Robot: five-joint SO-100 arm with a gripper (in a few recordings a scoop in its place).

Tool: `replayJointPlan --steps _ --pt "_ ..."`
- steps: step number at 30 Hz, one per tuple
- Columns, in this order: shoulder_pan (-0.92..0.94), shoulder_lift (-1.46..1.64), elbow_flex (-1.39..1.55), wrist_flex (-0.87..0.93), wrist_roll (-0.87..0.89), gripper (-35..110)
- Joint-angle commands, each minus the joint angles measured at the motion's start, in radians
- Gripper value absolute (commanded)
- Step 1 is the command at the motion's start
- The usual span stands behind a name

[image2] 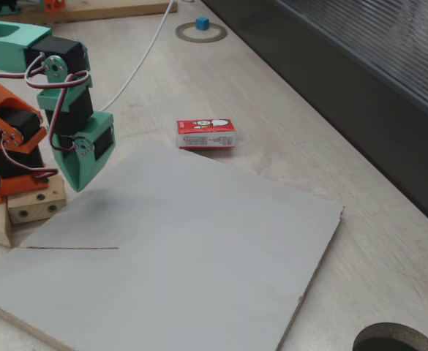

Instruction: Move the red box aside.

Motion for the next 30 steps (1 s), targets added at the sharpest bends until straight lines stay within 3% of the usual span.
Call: replayJointPlan --steps 1,7,30 --pt "0.098 0.080 0.003 0.020 0.000 4" --pt "0.239 0.072 0.008 0.020 0.000 4" --pt "0.241 0.078 0.008 0.035 0.002 4"
